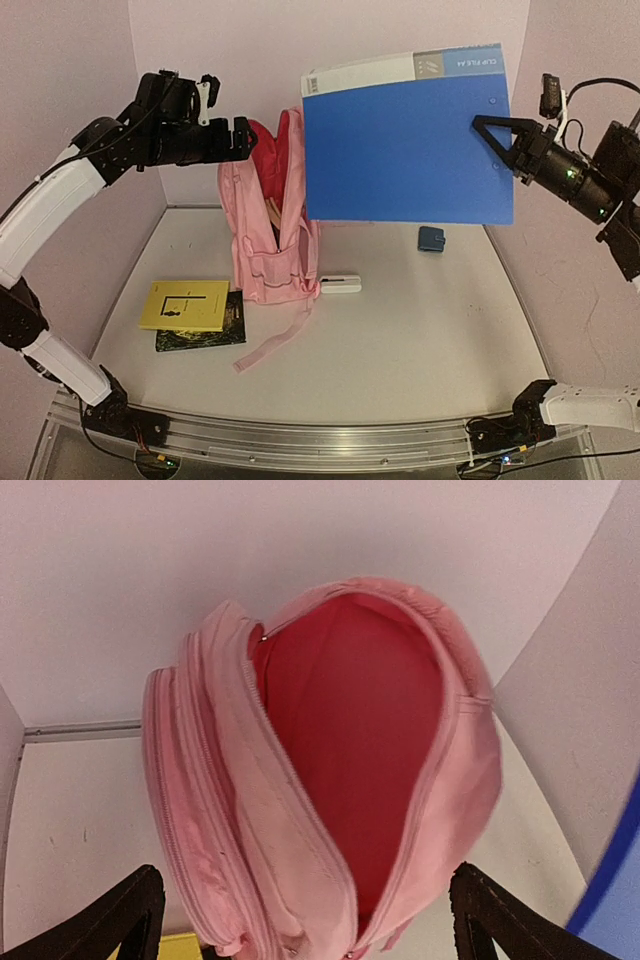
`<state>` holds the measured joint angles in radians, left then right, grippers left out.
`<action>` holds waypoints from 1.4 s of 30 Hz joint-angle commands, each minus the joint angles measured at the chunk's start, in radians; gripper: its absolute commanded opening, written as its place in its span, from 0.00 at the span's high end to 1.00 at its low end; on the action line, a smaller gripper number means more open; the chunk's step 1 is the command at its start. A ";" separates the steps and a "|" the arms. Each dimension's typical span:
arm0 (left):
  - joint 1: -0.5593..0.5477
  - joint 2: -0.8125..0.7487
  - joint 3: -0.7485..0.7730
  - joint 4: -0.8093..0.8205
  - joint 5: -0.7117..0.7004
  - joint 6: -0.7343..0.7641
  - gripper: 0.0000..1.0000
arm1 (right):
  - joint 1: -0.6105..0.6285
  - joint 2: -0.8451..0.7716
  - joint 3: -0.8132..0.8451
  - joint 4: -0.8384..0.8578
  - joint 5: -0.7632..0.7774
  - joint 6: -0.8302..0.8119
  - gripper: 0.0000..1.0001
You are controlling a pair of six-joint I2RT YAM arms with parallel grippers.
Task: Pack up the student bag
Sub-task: Pick up the files from the center of the board, then place the files in the student bag.
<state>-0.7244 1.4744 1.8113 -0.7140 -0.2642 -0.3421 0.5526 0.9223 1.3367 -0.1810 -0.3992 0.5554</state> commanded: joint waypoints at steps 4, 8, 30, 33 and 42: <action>0.119 0.096 0.030 -0.061 0.027 -0.050 0.00 | 0.001 0.053 0.029 0.308 0.125 0.101 1.00; 0.142 0.128 0.027 -0.046 0.055 -0.051 0.00 | 0.012 0.109 0.059 0.326 0.160 0.104 1.00; 0.166 0.076 -0.105 0.062 0.185 -0.006 0.74 | 0.476 0.498 0.391 0.201 0.889 -0.284 1.00; 0.166 0.068 -0.118 0.067 0.194 -0.008 0.85 | 0.519 0.562 0.432 0.178 1.034 -0.363 1.00; 0.166 0.035 -0.188 0.151 0.260 -0.057 0.95 | 0.612 0.696 0.481 0.028 1.304 -0.462 1.00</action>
<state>-0.5613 1.5494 1.6645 -0.5934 -0.0581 -0.3820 1.1298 1.6067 1.7657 -0.1198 0.6984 0.1705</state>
